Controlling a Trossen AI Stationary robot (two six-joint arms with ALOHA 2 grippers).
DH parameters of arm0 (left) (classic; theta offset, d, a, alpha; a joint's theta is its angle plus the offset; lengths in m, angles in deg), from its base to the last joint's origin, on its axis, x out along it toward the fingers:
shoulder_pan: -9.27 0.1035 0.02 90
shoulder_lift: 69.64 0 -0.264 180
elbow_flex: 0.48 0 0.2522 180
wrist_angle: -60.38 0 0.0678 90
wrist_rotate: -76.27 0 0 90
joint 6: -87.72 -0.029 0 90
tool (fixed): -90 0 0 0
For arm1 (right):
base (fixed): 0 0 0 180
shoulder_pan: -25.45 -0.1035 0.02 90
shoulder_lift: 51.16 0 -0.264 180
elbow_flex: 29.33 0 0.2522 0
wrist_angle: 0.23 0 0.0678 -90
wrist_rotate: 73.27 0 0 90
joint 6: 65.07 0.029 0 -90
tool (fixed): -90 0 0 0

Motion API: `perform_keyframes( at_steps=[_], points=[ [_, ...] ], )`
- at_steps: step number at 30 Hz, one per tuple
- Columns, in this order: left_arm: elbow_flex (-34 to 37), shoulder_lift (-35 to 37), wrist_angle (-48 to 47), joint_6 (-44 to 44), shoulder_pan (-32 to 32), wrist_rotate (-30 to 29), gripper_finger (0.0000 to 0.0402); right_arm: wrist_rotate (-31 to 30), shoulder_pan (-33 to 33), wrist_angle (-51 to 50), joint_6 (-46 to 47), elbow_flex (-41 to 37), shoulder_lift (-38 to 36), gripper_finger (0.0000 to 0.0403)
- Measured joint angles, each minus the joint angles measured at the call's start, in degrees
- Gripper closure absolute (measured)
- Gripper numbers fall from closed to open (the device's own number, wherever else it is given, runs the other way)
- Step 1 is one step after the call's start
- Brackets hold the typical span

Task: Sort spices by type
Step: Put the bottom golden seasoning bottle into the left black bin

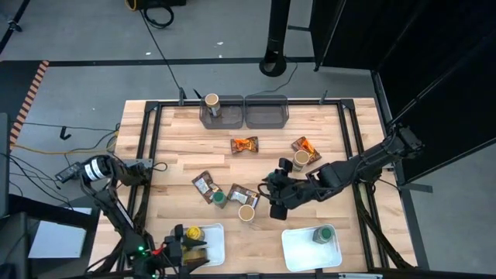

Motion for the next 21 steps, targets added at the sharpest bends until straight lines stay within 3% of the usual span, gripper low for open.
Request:
perform_keyframes(
  at_steps=[11,17,21],
  points=[
    [0.0,9.3,1.1,-11.6,0.0,-1.4,0.0134,0.0,0.0,0.0,-1.4,0.0,0.0,0.0181],
    [0.0,14.7,-0.3,-19.6,-0.9,1.2,0.0134,0.0,0.0,0.0,-2.2,0.0,0.0,0.0183],
    [0.0,21.2,-4.8,-19.5,-0.4,0.4,0.0134,-0.1,1.4,0.0,-3.3,0.0,0.0,0.0181]
  ],
)
